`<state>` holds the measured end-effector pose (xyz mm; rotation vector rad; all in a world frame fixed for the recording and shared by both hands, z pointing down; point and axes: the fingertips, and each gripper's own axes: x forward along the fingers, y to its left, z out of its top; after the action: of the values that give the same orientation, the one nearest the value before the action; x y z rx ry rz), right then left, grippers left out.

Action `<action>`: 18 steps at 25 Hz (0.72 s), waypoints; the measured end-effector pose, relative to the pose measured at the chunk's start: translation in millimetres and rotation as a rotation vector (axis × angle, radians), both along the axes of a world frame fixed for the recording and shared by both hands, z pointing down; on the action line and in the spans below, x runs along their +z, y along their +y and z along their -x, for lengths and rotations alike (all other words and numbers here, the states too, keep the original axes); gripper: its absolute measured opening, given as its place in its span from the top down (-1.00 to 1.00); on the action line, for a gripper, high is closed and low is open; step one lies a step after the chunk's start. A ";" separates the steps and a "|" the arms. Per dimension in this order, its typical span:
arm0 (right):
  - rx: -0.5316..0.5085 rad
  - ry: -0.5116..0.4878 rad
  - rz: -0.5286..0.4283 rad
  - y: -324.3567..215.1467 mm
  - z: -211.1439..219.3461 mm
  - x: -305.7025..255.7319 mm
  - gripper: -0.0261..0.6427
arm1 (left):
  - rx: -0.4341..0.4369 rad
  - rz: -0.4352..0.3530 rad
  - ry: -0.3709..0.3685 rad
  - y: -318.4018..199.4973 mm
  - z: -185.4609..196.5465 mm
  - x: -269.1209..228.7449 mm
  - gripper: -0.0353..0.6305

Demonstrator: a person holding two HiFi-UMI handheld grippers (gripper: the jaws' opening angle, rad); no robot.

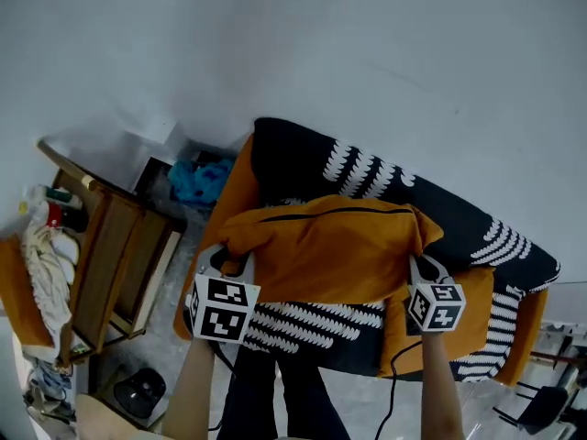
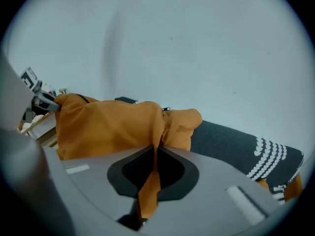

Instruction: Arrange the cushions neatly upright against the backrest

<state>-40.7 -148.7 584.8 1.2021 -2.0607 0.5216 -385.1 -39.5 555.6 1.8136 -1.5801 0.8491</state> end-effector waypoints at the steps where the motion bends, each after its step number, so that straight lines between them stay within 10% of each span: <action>1: 0.016 -0.011 -0.018 -1.7 -3.0 -8.8 0.87 | 0.018 -0.014 -0.012 -9.7 -0.2 -8.1 0.53; 18: 0.178 -0.051 -0.247 -31.3 -56.8 -89.2 0.86 | 0.225 -0.179 -0.033 -121.8 -33.5 -53.3 0.46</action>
<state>16.1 -180.1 495.6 1.5417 -2.1184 0.3904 -351.6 -161.3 502.3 2.1452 -1.5340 0.8643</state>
